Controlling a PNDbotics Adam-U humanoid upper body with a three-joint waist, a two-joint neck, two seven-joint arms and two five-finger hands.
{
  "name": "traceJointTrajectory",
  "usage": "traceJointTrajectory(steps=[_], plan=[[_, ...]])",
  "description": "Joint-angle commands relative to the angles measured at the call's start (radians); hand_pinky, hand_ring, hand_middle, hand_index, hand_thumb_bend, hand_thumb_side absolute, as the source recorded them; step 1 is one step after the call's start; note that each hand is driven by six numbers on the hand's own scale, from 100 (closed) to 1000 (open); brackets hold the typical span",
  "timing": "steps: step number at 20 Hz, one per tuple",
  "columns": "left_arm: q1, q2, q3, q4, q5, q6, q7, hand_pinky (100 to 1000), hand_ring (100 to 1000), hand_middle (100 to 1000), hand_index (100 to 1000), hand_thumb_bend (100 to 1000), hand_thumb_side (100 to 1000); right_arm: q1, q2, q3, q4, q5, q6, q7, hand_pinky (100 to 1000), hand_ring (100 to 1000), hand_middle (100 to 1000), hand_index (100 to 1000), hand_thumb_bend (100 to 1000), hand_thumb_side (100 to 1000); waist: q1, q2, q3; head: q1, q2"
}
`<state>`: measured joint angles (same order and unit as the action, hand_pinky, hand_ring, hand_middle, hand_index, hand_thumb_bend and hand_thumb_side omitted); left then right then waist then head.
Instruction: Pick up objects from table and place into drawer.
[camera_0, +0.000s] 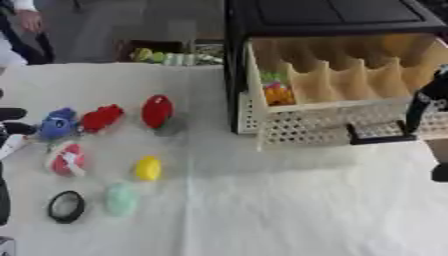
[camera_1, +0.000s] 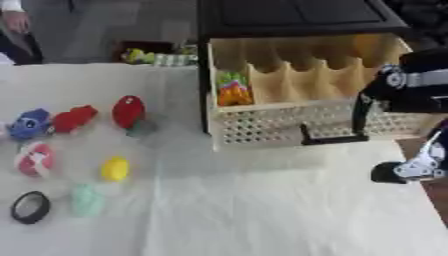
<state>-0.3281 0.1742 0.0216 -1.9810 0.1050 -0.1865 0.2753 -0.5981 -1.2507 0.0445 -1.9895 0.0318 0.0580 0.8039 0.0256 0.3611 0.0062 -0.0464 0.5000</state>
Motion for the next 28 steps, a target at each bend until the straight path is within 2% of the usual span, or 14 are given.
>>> traceJointTrajectory(steps=[1,2,4,7,11,12,17,20,24,28], plan=[[-0.009,0.009,0.009,-0.019,-0.006,-0.003,0.005,495,588,659,781,100,952,-0.012,0.014,-0.068,-0.01,-0.035,-0.002,-0.046,100,100,100,412,407,489,0.001,-0.021,-0.004,0.02,0.007],[-0.009,0.009,0.01,-0.019,-0.006,-0.004,0.006,495,588,659,781,100,950,-0.013,0.029,-0.085,-0.01,-0.048,-0.004,-0.06,100,100,100,344,380,520,0.004,-0.021,-0.005,0.027,0.008],[-0.008,0.009,0.012,-0.019,-0.007,-0.007,0.009,495,589,659,780,100,948,-0.016,0.068,-0.127,-0.01,-0.076,-0.001,-0.089,100,100,100,265,320,587,0.01,-0.021,-0.009,0.04,0.011],[-0.008,0.011,0.015,-0.019,-0.007,-0.01,0.014,495,589,659,780,100,946,-0.017,0.116,-0.192,-0.01,-0.118,0.019,-0.131,100,100,100,236,264,631,0.017,-0.021,-0.013,0.052,0.013],[-0.009,0.018,0.016,-0.019,-0.007,-0.017,0.017,494,590,659,780,100,940,-0.011,0.165,-0.263,-0.01,-0.175,0.063,-0.188,100,100,100,289,182,674,0.025,-0.023,-0.016,0.06,0.014],[-0.009,0.022,0.016,-0.019,-0.007,-0.019,0.018,494,590,659,781,100,937,-0.01,0.175,-0.278,-0.01,-0.189,0.074,-0.202,102,100,100,328,120,709,0.026,-0.023,-0.017,0.062,0.016],[-0.015,0.063,0.017,-0.019,-0.007,-0.04,0.025,493,591,659,782,100,916,-0.005,0.209,-0.326,-0.01,-0.264,0.094,-0.277,183,100,100,411,100,800,0.033,-0.025,-0.017,0.067,0.024],[-0.024,0.118,0.021,-0.019,-0.016,-0.068,0.037,492,593,659,784,100,873,-0.001,0.229,-0.348,-0.01,-0.308,0.077,-0.321,267,100,100,492,116,841,0.039,-0.027,-0.015,0.064,0.032],[-0.049,0.207,0.037,-0.019,-0.064,-0.104,0.062,491,597,659,791,100,813,0.01,0.249,-0.359,-0.01,-0.366,0.026,-0.379,344,136,130,536,126,859,0.047,-0.028,-0.009,0.048,0.032],[-0.084,0.304,0.055,-0.019,-0.124,-0.08,0.091,489,598,656,798,100,754,0.025,0.26,-0.361,-0.01,-0.425,-0.034,-0.439,404,197,199,556,125,859,0.057,-0.026,-0.004,0.036,0.028]])
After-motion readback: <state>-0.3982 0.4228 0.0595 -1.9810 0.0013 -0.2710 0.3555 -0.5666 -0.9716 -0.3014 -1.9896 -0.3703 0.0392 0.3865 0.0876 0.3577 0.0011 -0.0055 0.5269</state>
